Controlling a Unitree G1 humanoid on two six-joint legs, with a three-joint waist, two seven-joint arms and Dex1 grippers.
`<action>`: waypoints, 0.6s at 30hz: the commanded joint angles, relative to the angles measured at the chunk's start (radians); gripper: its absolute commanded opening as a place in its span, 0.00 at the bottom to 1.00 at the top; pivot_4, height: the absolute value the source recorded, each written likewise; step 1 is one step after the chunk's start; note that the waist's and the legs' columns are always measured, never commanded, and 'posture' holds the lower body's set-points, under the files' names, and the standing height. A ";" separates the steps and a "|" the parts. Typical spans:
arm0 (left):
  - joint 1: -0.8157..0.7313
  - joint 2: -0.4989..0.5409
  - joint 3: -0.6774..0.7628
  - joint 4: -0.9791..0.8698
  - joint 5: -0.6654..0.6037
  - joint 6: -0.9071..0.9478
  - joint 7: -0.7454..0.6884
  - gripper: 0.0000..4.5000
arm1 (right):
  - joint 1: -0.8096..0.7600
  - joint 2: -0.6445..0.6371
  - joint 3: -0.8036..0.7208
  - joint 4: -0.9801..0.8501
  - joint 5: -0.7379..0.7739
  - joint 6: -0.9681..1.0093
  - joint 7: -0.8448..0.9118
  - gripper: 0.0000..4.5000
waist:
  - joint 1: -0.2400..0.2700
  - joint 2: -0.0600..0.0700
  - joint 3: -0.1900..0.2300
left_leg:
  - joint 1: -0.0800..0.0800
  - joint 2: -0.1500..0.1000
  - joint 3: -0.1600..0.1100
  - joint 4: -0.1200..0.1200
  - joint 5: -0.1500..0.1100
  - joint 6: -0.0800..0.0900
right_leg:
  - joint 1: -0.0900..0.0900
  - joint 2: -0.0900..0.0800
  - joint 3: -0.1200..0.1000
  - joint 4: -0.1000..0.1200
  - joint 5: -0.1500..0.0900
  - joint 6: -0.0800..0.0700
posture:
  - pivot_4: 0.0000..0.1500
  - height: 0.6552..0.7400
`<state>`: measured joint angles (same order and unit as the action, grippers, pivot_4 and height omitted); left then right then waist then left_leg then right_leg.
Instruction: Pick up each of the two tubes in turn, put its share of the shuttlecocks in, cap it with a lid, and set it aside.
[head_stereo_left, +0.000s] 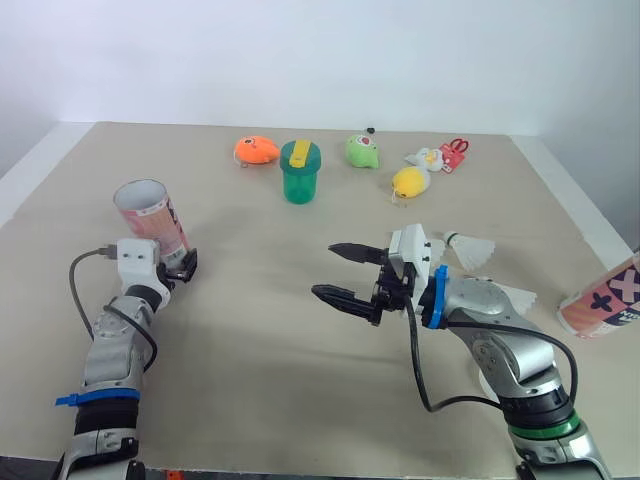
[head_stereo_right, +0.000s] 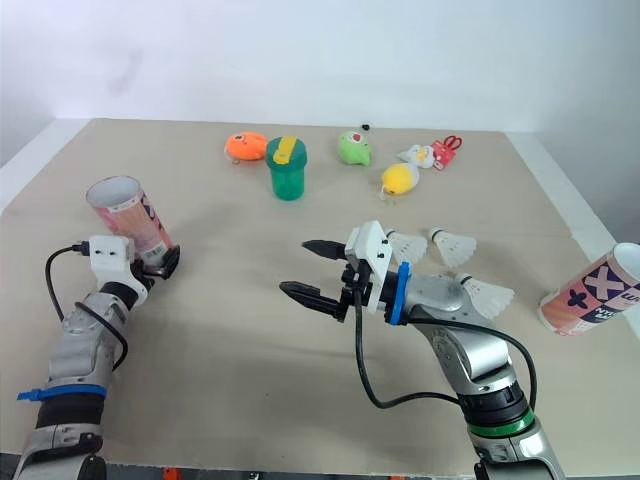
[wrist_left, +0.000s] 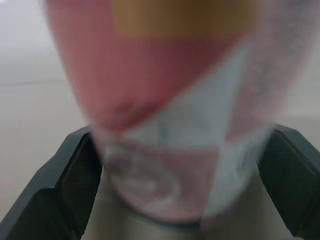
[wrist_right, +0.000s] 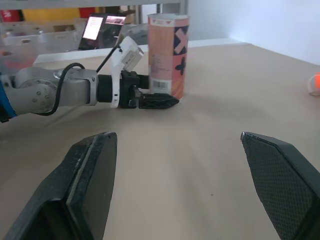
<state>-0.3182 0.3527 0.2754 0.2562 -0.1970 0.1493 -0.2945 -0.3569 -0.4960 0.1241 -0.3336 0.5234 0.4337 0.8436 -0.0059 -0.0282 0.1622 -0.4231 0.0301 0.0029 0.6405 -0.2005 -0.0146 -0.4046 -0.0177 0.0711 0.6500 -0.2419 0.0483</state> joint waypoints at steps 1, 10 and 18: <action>-0.029 0.014 0.007 0.066 -0.008 -0.027 -0.016 1.00 | 0.008 0.008 -0.022 -0.033 0.006 -0.006 -0.013 0.94 | -0.001 0.000 0.000 | 0.000 0.000 0.000 0.000 0.000 0.000 | 0.000 0.000 0.000 0.000 0.000 0.000 | 1.00 1.00; -0.059 0.017 0.003 0.131 -0.009 -0.064 -0.025 0.95 | 0.023 0.013 -0.021 -0.055 0.009 0.005 -0.031 0.98 | -0.001 0.000 0.000 | 0.000 0.000 0.000 0.000 0.002 0.000 | 0.000 0.000 0.000 0.000 0.001 0.002 | 1.00 1.00; -0.024 0.025 -0.009 0.081 -0.004 -0.071 -0.037 0.76 | 0.065 0.031 -0.049 -0.060 -0.030 -0.042 -0.097 1.00 | -0.002 0.000 0.000 | 0.000 0.000 0.000 0.000 0.002 0.000 | 0.000 0.000 0.000 0.000 0.002 0.001 | 1.00 1.00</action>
<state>-0.3648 0.3665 0.2738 0.3550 -0.2041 0.0822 -0.3187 -0.3056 -0.4754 0.1115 -0.3512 0.5114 0.4325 0.7798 -0.0077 -0.0282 0.1618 -0.4229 0.0304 0.0033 0.6399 -0.1985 -0.0150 -0.4048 -0.0181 0.0714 0.6501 -0.2401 0.0491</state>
